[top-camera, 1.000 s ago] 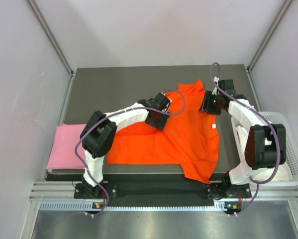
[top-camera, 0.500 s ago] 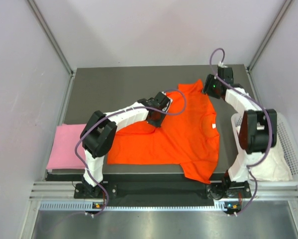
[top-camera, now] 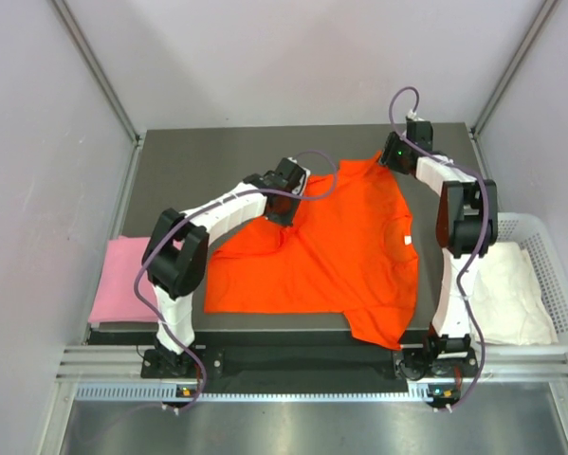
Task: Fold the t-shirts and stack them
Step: Flatten the tshirt out
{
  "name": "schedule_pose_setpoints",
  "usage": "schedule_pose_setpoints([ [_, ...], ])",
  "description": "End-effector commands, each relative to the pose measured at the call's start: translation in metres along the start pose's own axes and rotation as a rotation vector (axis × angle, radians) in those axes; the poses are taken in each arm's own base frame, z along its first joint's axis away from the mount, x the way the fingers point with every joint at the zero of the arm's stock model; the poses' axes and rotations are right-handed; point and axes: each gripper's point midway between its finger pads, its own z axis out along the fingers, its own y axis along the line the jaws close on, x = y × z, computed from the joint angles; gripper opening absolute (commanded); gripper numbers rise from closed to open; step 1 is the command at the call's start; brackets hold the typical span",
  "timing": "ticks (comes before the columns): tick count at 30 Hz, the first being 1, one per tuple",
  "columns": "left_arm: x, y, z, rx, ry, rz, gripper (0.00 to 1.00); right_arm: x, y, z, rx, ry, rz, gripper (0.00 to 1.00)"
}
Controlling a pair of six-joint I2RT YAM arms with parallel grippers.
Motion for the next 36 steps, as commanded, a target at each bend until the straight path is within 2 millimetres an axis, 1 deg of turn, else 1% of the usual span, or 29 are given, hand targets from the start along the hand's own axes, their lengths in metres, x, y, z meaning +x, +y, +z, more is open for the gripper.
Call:
schedule_pose_setpoints([
  [1, -0.034, 0.023, -0.028, -0.014, -0.1, -0.047, 0.0, -0.049, 0.021, 0.003, -0.093, -0.12, -0.006, 0.5],
  [2, -0.038, 0.028, -0.028, -0.015, -0.109, -0.059, 0.0, -0.043, 0.02, 0.012, -0.1, -0.098, 0.002, 0.49],
  [3, -0.041, 0.033, -0.027, -0.017, -0.116, -0.073, 0.0, -0.042, 0.02, 0.015, -0.111, -0.09, 0.008, 0.47],
  [4, -0.044, 0.047, -0.027, -0.036, -0.12, -0.095, 0.0, -0.049, 0.026, 0.016, -0.134, -0.098, 0.014, 0.46],
  [5, -0.051, 0.055, -0.026, -0.05, -0.13, -0.11, 0.0, -0.043, 0.026, 0.023, -0.145, -0.082, 0.023, 0.45],
  [6, -0.055, 0.064, -0.025, -0.066, -0.135, -0.125, 0.0, -0.044, 0.031, 0.026, -0.166, -0.084, 0.025, 0.37],
  [7, -0.06, 0.08, -0.025, -0.091, -0.144, -0.151, 0.0, -0.05, 0.036, 0.026, -0.189, -0.091, 0.04, 0.31],
  [8, -0.068, 0.09, -0.024, -0.107, -0.159, -0.165, 0.0, -0.045, 0.035, 0.033, -0.191, -0.078, 0.051, 0.23],
  [9, -0.071, 0.102, -0.024, -0.135, -0.165, -0.181, 0.0, -0.048, 0.036, 0.034, -0.194, -0.084, 0.063, 0.11],
  [10, -0.078, 0.121, -0.024, -0.165, -0.187, -0.212, 0.0, -0.052, 0.038, 0.035, -0.197, -0.095, 0.079, 0.06],
  [12, -0.091, 0.144, -0.02, -0.201, -0.222, -0.244, 0.0, -0.061, 0.038, 0.034, -0.189, -0.132, 0.083, 0.0],
  [13, -0.094, 0.166, -0.02, -0.248, -0.239, -0.265, 0.0, -0.065, 0.034, 0.035, -0.166, -0.152, 0.092, 0.0],
  [14, -0.104, 0.177, -0.015, -0.271, -0.269, -0.272, 0.0, -0.069, 0.035, 0.033, -0.168, -0.165, 0.09, 0.0],
  [15, -0.107, 0.187, -0.011, -0.282, -0.273, -0.284, 0.0, -0.072, 0.035, 0.033, -0.165, -0.174, 0.088, 0.0],
  [16, -0.117, 0.204, -0.014, -0.299, -0.3, -0.307, 0.0, -0.084, 0.036, 0.031, -0.155, -0.205, 0.082, 0.0],
  [17, -0.114, 0.213, 0.002, -0.308, -0.276, -0.324, 0.0, -0.087, 0.035, 0.032, -0.153, -0.211, 0.081, 0.0],
  [18, -0.115, 0.222, 0.007, -0.318, -0.275, -0.335, 0.0, -0.098, 0.037, 0.031, -0.16, -0.251, 0.075, 0.0],
  [19, -0.124, 0.237, 0.005, -0.338, -0.302, -0.354, 0.0, -0.107, 0.041, 0.029, -0.167, -0.275, 0.068, 0.0],
  [20, -0.119, 0.246, 0.023, -0.355, -0.279, -0.363, 0.0, -0.11, 0.041, 0.031, -0.166, -0.289, 0.066, 0.0],
  [21, -0.123, 0.254, 0.027, -0.362, -0.298, -0.374, 0.0, -0.114, 0.04, 0.032, -0.166, -0.297, 0.066, 0.0],
  [22, -0.126, 0.267, 0.035, -0.376, -0.307, -0.392, 0.0, -0.127, 0.043, 0.029, -0.176, -0.326, 0.063, 0.0],
  [23, -0.13, 0.273, 0.038, -0.379, -0.325, -0.406, 0.0, -0.125, 0.041, 0.036, -0.176, -0.322, 0.063, 0.0],
  [25, -0.141, 0.292, 0.046, -0.395, -0.371, -0.437, 0.0, -0.131, 0.039, 0.044, -0.179, -0.334, 0.066, 0.0],
  [27, -0.15, 0.308, 0.048, -0.414, -0.419, -0.466, 0.0, -0.139, 0.04, 0.047, -0.185, -0.353, 0.066, 0.0],
  [28, -0.156, 0.314, 0.054, -0.417, -0.439, -0.473, 0.0, -0.132, 0.038, 0.056, -0.185, -0.34, 0.071, 0.0],
  [31, -0.172, 0.326, 0.062, -0.41, -0.51, -0.478, 0.0, -0.137, 0.036, 0.062, -0.194, -0.35, 0.089, 0.0],
  [32, -0.176, 0.329, 0.063, -0.415, -0.524, -0.472, 0.0, -0.134, 0.033, 0.067, -0.19, -0.344, 0.094, 0.0],
  [35, -0.187, 0.336, 0.068, -0.413, -0.561, -0.455, 0.0, -0.133, 0.034, 0.068, -0.19, -0.336, 0.088, 0.01],
  [36, -0.187, 0.341, 0.067, -0.422, -0.569, -0.461, 0.05, -0.135, 0.034, 0.066, -0.188, -0.336, 0.077, 0.01],
])
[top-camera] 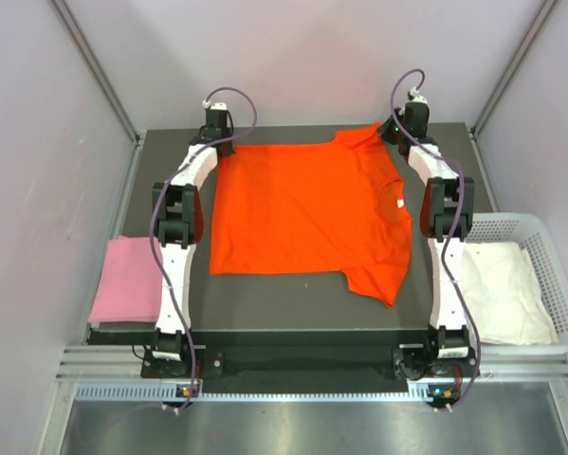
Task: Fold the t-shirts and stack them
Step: Flatten the tshirt out, then fold the tshirt
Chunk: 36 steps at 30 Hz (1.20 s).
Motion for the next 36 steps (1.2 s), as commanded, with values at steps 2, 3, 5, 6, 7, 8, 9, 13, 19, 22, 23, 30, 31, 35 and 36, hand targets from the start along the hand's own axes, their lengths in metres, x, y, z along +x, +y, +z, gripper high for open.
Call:
schedule_pose_setpoints([
  [2, -0.058, 0.01, 0.0, -0.009, -0.177, -0.035, 0.36, -0.042, 0.008, -0.011, -0.006, -0.065, -0.023, 0.2],
  [3, -0.058, 0.016, -0.001, -0.032, -0.174, -0.039, 0.48, -0.046, 0.01, -0.015, -0.003, -0.063, -0.033, 0.27],
  [5, -0.064, 0.021, -0.01, -0.054, -0.176, -0.031, 0.7, -0.064, -0.009, -0.033, 0.042, -0.044, -0.034, 0.41],
  [6, -0.065, 0.02, -0.014, -0.047, -0.174, -0.025, 0.72, -0.069, -0.009, -0.04, 0.049, -0.035, -0.057, 0.47],
  [7, -0.073, 0.019, -0.026, -0.038, -0.18, -0.017, 0.77, -0.083, -0.007, -0.055, 0.058, -0.043, -0.065, 0.53],
  [8, -0.07, 0.02, -0.033, -0.039, -0.164, 0.006, 0.79, -0.082, -0.008, -0.064, 0.072, -0.013, -0.069, 0.57],
  [9, -0.061, 0.019, -0.038, -0.043, -0.133, 0.02, 0.79, -0.08, -0.011, -0.073, 0.082, 0.011, -0.092, 0.58],
  [13, -0.066, 0.019, -0.105, -0.059, -0.113, 0.002, 0.79, -0.085, -0.007, -0.142, 0.179, 0.09, -0.095, 0.6],
  [19, -0.007, -0.029, -0.212, 0.101, 0.028, -0.055, 0.73, 0.009, 0.003, -0.244, 0.296, 0.296, 0.098, 0.57],
  [22, 0.043, -0.057, -0.268, 0.178, 0.089, 0.001, 0.7, 0.063, 0.031, -0.29, 0.282, 0.396, 0.021, 0.58],
  [23, 0.058, -0.067, -0.283, 0.192, 0.106, 0.019, 0.69, 0.075, 0.036, -0.301, 0.278, 0.412, 0.003, 0.59],
  [30, 0.166, -0.036, -0.341, 0.145, 0.36, -0.262, 0.57, 0.186, 0.048, -0.387, 0.302, 0.581, 0.048, 0.63],
  [31, 0.173, -0.031, -0.342, 0.1, 0.365, -0.354, 0.55, 0.184, 0.053, -0.398, 0.272, 0.545, 0.082, 0.62],
  [35, 0.193, -0.011, -0.343, 0.036, 0.362, -0.611, 0.56, 0.22, 0.039, -0.427, 0.285, 0.55, 0.242, 0.61],
  [36, 0.205, -0.002, -0.341, 0.021, 0.367, -0.678, 0.55, 0.222, 0.036, -0.43, 0.304, 0.532, 0.278, 0.61],
])
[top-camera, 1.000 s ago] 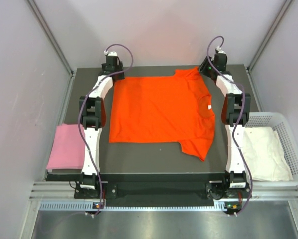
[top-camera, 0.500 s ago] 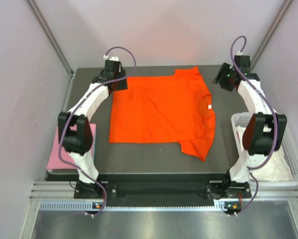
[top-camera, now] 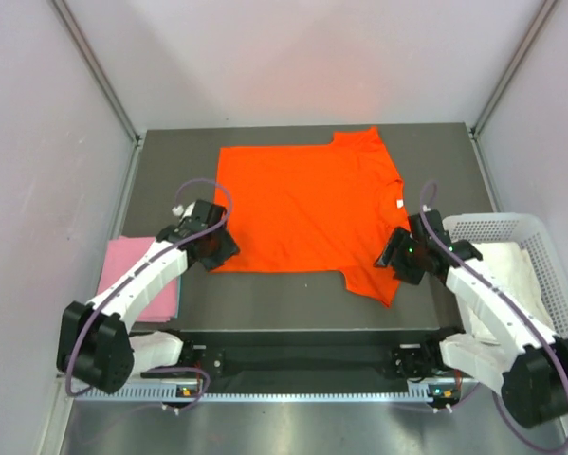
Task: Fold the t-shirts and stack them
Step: Fold the tshirt
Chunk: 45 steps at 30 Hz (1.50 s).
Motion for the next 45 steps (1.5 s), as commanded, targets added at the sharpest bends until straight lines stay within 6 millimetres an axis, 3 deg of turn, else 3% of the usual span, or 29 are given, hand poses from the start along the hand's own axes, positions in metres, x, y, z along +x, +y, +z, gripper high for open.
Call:
schedule_pose_setpoints([
  [1, -0.006, 0.015, -0.003, 0.019, -0.042, -0.406, 0.54, 0.003, 0.003, -0.01, -0.05, -0.061, 0.168, 0.62],
  [3, -0.007, 0.037, 0.006, 0.003, -0.03, -0.532, 0.54, 0.01, -0.007, -0.012, -0.03, -0.073, 0.214, 0.63],
  [8, -0.008, 0.065, 0.012, -0.161, -0.053, -0.593, 0.5, 0.031, -0.034, -0.013, 0.065, -0.062, 0.343, 0.64],
  [13, -0.006, 0.066, 0.025, -0.156, -0.043, -0.653, 0.48, 0.047, -0.053, -0.012, 0.096, -0.067, 0.439, 0.63],
  [30, -0.002, 0.095, 0.061, -0.338, 0.006, -0.68, 0.41, 0.046, -0.071, -0.002, 0.169, -0.127, 0.543, 0.64],
  [34, 0.004, 0.101, 0.066, -0.363, 0.026, -0.679, 0.31, 0.049, -0.07, 0.005, 0.168, -0.105, 0.562, 0.6],
  [36, 0.004, 0.101, 0.066, -0.357, 0.03, -0.673, 0.22, 0.057, -0.072, 0.006, 0.198, -0.062, 0.563, 0.59],
  [41, 0.003, 0.098, 0.069, -0.332, 0.031, -0.645, 0.13, 0.065, -0.068, 0.011, 0.18, -0.021, 0.577, 0.54],
  [45, 0.004, 0.097, 0.071, -0.325, 0.045, -0.63, 0.01, 0.077, -0.067, 0.017, 0.182, 0.024, 0.597, 0.53],
])
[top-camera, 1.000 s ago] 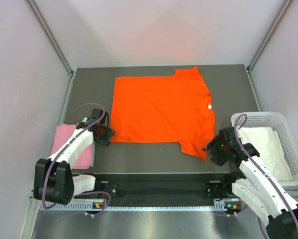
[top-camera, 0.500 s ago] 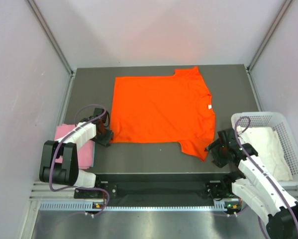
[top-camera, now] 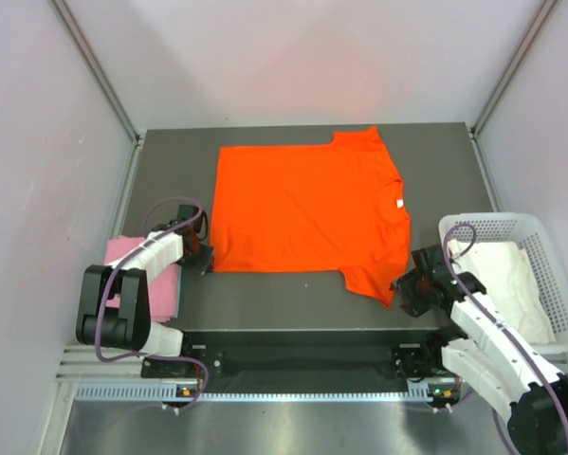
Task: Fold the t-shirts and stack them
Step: Fold the tshirt
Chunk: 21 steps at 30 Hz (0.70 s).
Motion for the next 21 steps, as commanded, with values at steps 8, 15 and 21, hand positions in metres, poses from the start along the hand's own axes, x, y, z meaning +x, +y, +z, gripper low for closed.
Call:
schedule_pose_setpoints([
  [8, -0.005, -0.005, 0.005, 0.01, -0.015, 0.028, 0.0, 0.038, -0.007, 0.009, 0.043, 0.137, 0.02, 0.53],
  [15, -0.006, -0.009, 0.001, 0.027, -0.016, 0.034, 0.0, -0.008, -0.011, -0.003, 0.105, -0.091, -0.043, 0.52],
  [21, -0.005, -0.006, 0.0, 0.028, -0.013, 0.035, 0.0, -0.053, -0.023, -0.022, 0.123, -0.217, -0.055, 0.53],
])
